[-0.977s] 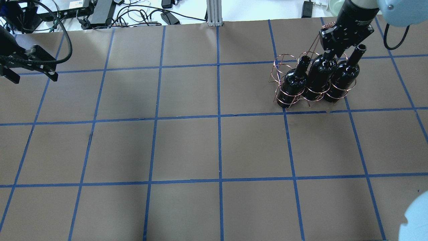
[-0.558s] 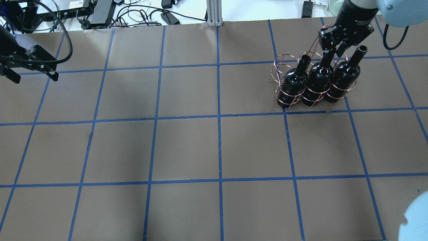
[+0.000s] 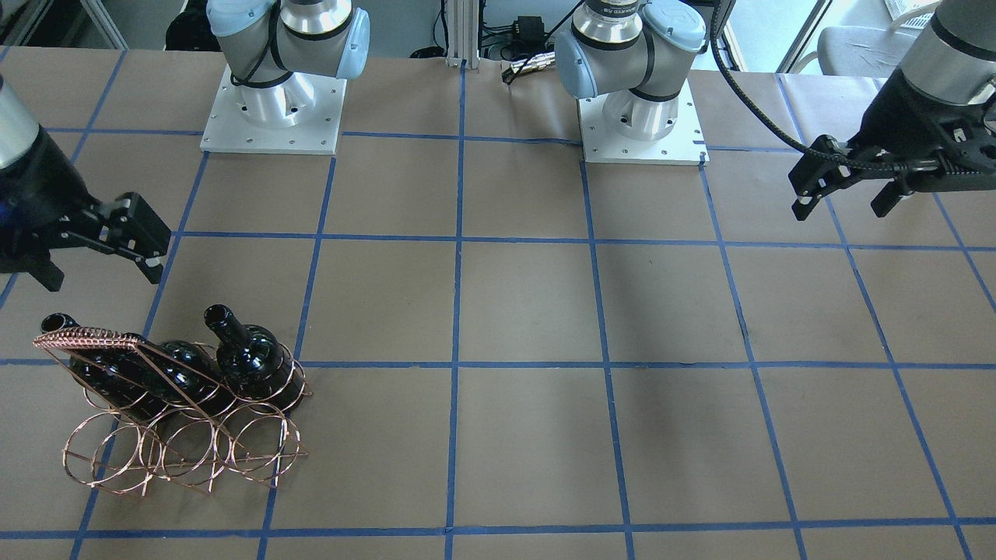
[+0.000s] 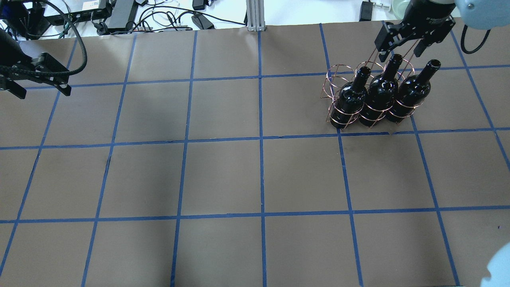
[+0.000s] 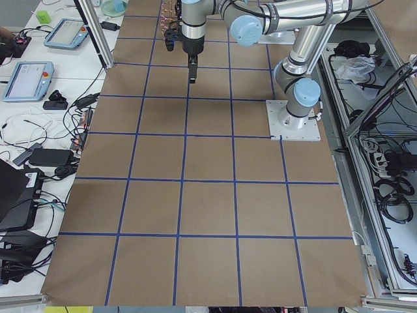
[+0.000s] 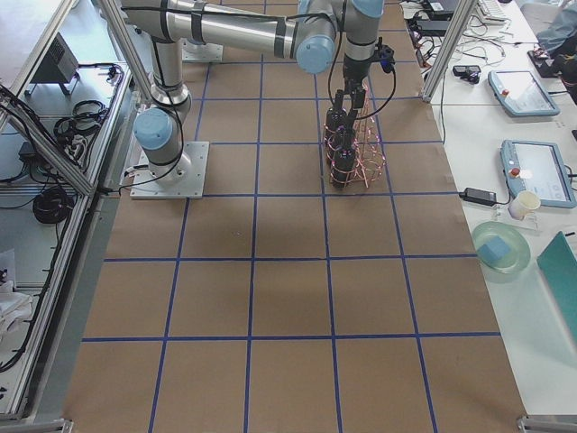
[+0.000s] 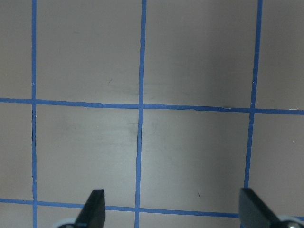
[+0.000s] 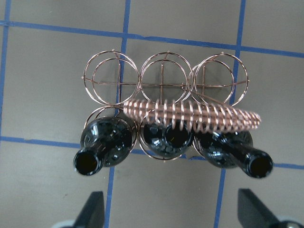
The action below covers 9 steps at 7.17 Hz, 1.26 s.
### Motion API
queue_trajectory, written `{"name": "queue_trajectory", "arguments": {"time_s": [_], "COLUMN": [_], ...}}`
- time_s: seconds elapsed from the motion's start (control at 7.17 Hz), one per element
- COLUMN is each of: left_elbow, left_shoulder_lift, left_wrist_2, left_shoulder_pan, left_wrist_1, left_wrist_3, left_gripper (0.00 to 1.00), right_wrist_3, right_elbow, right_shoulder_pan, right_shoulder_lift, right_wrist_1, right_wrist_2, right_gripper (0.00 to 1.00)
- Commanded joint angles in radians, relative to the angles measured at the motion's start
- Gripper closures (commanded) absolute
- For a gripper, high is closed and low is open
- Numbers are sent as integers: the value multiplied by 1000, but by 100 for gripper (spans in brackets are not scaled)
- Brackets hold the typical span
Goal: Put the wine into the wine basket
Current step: 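Open the right gripper and raise it away from the rack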
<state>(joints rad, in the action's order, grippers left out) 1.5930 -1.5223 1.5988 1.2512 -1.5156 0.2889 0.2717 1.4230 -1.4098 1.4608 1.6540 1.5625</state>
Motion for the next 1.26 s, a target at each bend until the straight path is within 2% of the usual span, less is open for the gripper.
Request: {"name": "queue_trajectory", "arguments": {"time_s": [0.0, 0.14, 0.28, 0.7, 1.12], "left_elbow": [-1, -2, -2, -1, 1], "left_shoulder_lift": [14, 16, 30, 36, 33], "left_wrist_2": [15, 4, 3, 0, 0], "left_shoulder_pan": [120, 155, 186, 312, 320], "left_wrist_1": [0, 2, -15, -34, -37], "left_wrist_3": [-40, -151, -189, -298, -300], "left_gripper": [0, 0, 0, 0, 0], "right_wrist_3": [-25, -126, -150, -276, -295], "right_elbow": [-1, 2, 1, 25, 30], "right_shoulder_pan": [-1, -5, -21, -174, -202], "right_shoulder_lift": [146, 157, 153, 98, 89], "right_wrist_1": [-93, -140, -137, -142, -119], "right_wrist_2": [-2, 2, 4, 11, 8], "right_gripper": [0, 0, 0, 0, 0]}}
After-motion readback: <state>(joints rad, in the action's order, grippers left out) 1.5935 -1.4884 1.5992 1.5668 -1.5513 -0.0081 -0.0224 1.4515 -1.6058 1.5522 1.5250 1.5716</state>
